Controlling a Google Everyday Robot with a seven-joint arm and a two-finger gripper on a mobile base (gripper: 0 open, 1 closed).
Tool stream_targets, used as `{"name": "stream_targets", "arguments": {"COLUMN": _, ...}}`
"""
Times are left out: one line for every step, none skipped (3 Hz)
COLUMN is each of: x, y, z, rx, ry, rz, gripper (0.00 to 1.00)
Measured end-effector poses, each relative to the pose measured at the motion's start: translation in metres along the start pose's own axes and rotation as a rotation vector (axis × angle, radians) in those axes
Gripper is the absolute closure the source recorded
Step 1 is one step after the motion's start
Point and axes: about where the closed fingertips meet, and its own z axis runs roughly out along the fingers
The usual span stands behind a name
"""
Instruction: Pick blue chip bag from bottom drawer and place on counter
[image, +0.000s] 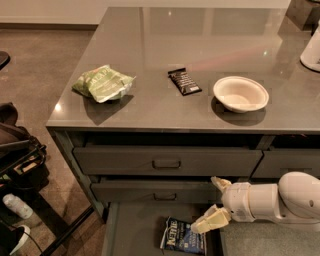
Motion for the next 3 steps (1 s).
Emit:
{"name": "stream_targets", "arguments": {"x": 0.019, "y": 0.000, "z": 0.026, "rx": -0.004, "ry": -0.046, "rz": 0.049, "gripper": 0.00}}
{"name": "stream_targets", "arguments": {"x": 0.054, "y": -0.007, "z": 0.072, "rx": 0.023, "ry": -0.119, "rz": 0.077, "gripper": 0.00}}
{"name": "stream_targets", "arguments": {"x": 0.095, "y": -0.028, "z": 0.114, "rx": 0.056, "ry": -0.153, "rz": 0.102, "gripper": 0.00}}
